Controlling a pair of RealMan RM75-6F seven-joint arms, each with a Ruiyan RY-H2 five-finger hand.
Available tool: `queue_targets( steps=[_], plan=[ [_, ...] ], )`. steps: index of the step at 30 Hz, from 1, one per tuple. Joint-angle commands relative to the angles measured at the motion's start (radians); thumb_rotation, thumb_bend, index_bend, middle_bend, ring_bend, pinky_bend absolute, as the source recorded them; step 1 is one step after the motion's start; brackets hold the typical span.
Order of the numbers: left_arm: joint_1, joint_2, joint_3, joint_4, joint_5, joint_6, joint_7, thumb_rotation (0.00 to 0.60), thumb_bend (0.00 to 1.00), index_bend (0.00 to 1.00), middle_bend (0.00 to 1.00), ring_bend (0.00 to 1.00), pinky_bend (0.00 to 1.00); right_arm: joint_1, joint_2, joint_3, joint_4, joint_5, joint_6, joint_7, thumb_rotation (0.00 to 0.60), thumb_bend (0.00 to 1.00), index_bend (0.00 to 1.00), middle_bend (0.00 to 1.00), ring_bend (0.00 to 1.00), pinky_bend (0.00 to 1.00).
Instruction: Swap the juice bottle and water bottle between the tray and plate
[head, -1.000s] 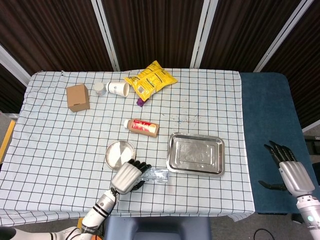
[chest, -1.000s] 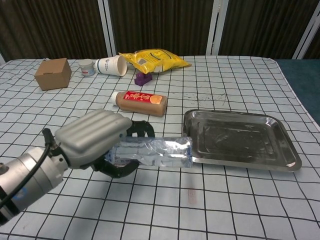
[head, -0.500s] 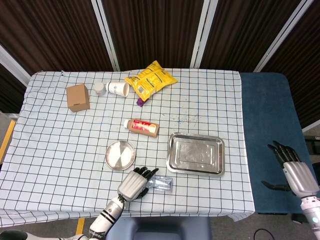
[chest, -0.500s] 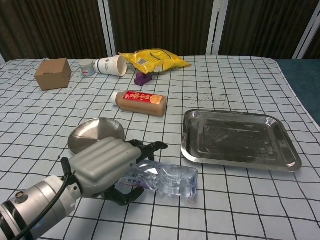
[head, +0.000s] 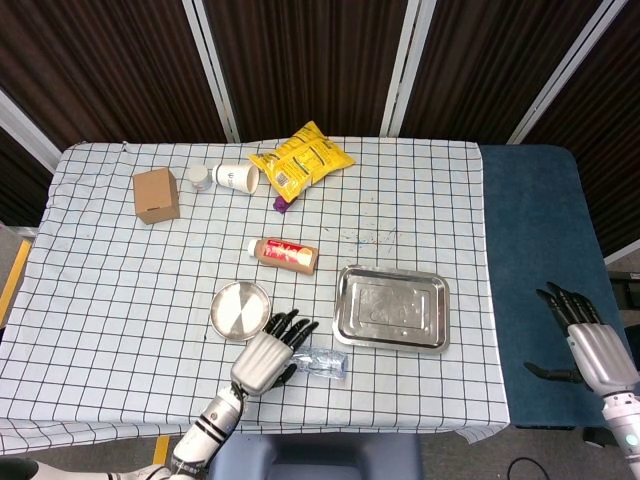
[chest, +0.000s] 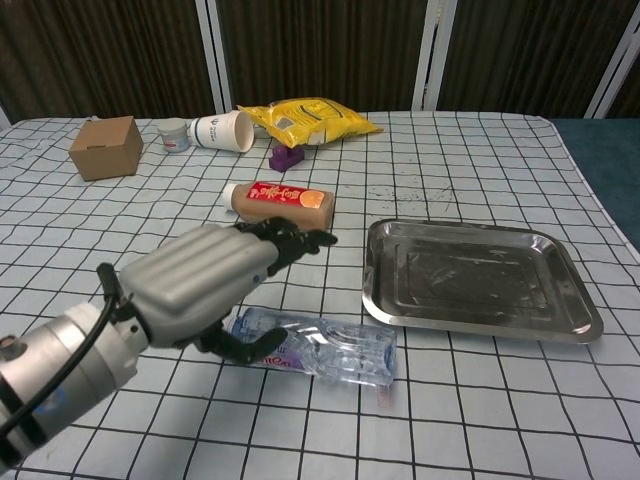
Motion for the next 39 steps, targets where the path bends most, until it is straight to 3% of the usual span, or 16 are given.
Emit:
queue_targets(
  steps=[1, 5, 9, 15, 18, 27, 29, 33, 34, 37, 39],
  plan=[
    [-0.088, 0.042, -0.137, 0.079, -0.08, -0.084, 0.009, 0.6, 0.42, 0.0, 0.12, 0.01, 0.12, 0.008, 0.01, 0.0, 0.007, 0.008, -0.026, 0.03, 0.6, 0.24, 0.0, 0.0, 0.0, 0.1],
    [-0.191, 0.044, -0.222, 0.189, -0.174, -0.229, -0.048, 0.6, 0.41, 0.0, 0.06, 0.0, 0.1, 0.009, 0.016, 0.008, 0.014, 0.023, -0.035, 0.043, 0.6, 0.24, 0.0, 0.0, 0.0, 0.1],
    [-0.31, -0.031, -0.266, 0.424, -0.17, -0.317, -0.145, 0.6, 0.41, 0.0, 0.0, 0.0, 0.09, 0.007, 0.012, 0.014, 0.014, 0.027, -0.032, 0.043, 0.6, 0.24, 0.0, 0.0, 0.0, 0.1],
    [-0.437, -0.141, -0.254, 0.77, -0.096, -0.369, -0.326, 0.6, 0.42, 0.0, 0.0, 0.0, 0.06, 0.017, 0.008, 0.012, 0.023, 0.043, -0.071, 0.024, 0.6, 0.24, 0.0, 0.0, 0.0, 0.1],
    [-0.481, -0.174, -0.253, 0.889, -0.106, -0.439, -0.42, 0.6, 0.41, 0.0, 0.0, 0.0, 0.06, 0.015, 0.01, 0.013, 0.024, 0.047, -0.074, 0.022, 0.6, 0.24, 0.0, 0.0, 0.0, 0.1],
    [-0.536, -0.231, -0.19, 1.068, -0.076, -0.56, -0.65, 0.6, 0.41, 0.0, 0.0, 0.0, 0.06, 0.012, 0.01, 0.02, 0.029, 0.069, -0.084, 0.007, 0.6, 0.24, 0.0, 0.0, 0.0, 0.1],
    [-0.542, -0.241, -0.178, 1.094, -0.063, -0.552, -0.682, 0.6, 0.41, 0.04, 0.06, 0.02, 0.07, 0.012, 0.01, 0.02, 0.029, 0.071, -0.086, 0.002, 0.6, 0.24, 0.0, 0.0, 0.0, 0.1],
    [-0.551, -0.259, -0.155, 1.141, -0.036, -0.517, -0.752, 0.6, 0.41, 0.5, 0.56, 0.38, 0.19, 0.009, 0.011, 0.022, 0.028, 0.074, -0.086, -0.005, 0.6, 0.24, 0.0, 0.0, 0.0, 0.1],
    [-0.55, -0.262, -0.151, 1.146, -0.03, -0.505, -0.761, 0.6, 0.42, 0.58, 0.64, 0.45, 0.22, 0.008, 0.012, 0.022, 0.028, 0.073, -0.086, -0.005, 0.6, 0.24, 0.0, 0.0, 0.0, 0.1],
    [-0.549, -0.264, -0.147, 1.153, -0.026, -0.496, -0.77, 0.6, 0.43, 0.67, 0.73, 0.52, 0.28, 0.008, 0.012, 0.021, 0.028, 0.073, -0.085, -0.005, 0.6, 0.24, 0.0, 0.0, 0.0, 0.1],
    [-0.545, -0.272, -0.133, 1.176, -0.006, -0.449, -0.801, 0.6, 0.49, 0.77, 0.82, 0.59, 0.34, 0.007, 0.012, 0.022, 0.028, 0.072, -0.083, -0.009, 0.6, 0.24, 0.0, 0.0, 0.0, 0.1]
  ],
)
